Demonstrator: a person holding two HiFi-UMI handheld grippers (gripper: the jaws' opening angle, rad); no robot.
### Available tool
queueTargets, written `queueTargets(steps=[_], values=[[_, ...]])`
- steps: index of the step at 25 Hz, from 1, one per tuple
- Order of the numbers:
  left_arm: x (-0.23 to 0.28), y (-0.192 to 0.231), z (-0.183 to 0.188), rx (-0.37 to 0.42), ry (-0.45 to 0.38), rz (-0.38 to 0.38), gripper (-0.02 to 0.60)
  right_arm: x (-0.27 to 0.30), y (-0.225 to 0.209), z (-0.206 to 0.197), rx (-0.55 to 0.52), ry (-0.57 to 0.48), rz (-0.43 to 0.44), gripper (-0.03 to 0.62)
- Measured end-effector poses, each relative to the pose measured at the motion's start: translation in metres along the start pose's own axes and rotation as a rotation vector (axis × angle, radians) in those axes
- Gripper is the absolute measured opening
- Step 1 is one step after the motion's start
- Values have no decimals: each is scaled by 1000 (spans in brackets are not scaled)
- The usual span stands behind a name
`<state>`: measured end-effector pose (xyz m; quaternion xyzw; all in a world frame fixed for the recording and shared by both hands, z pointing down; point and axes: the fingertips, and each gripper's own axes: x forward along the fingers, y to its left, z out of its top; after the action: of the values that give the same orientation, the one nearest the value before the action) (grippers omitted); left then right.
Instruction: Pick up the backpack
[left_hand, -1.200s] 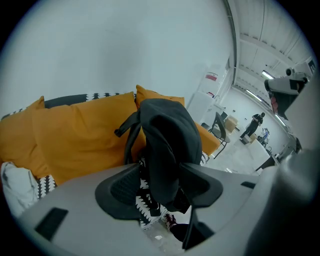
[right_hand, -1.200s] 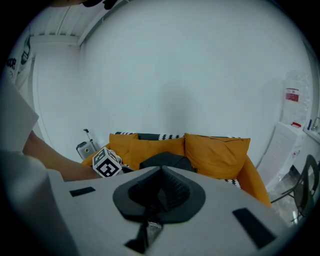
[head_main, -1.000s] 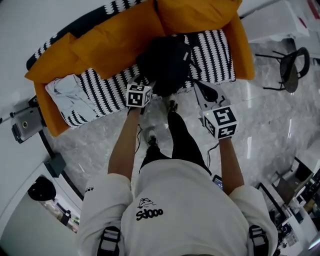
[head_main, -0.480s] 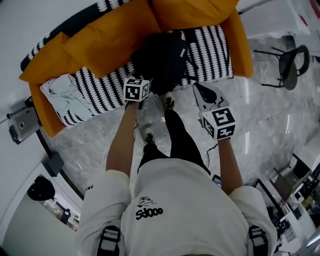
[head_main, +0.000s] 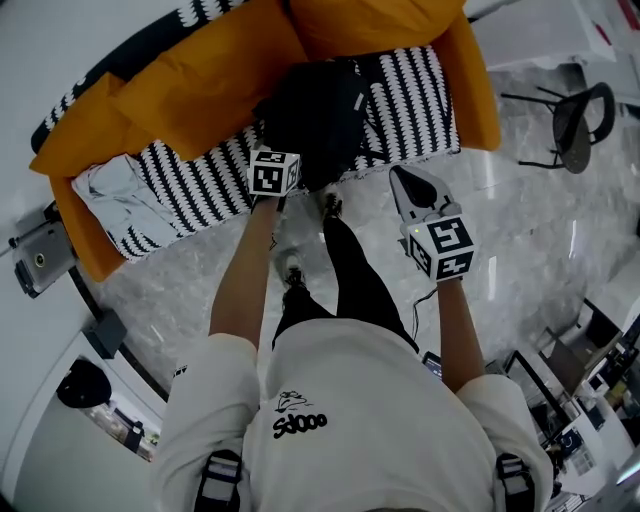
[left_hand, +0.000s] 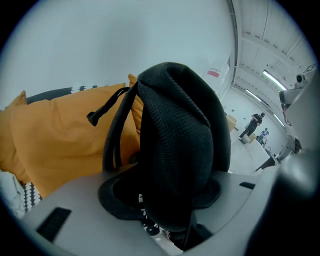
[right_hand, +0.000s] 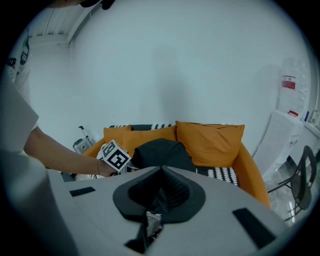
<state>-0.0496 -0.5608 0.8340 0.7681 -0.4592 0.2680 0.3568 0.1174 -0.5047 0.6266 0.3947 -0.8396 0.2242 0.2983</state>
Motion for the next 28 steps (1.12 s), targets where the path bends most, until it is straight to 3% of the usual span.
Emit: queueTargets(steps=[6,9,18,28], values=[[2,-9,5,64,-21,22,81,2,-5,-3,22,3,-3,34],[2,-13,6,71,-25,32,51,0,-11,2,26,-5,-15,34],[-9,-28,24,96,-82,12,41,-7,-30,10,48,-26,-78,34],[-45,-77,43,178,-172,2,40,-36,-25,12,32,-48,-120,34]])
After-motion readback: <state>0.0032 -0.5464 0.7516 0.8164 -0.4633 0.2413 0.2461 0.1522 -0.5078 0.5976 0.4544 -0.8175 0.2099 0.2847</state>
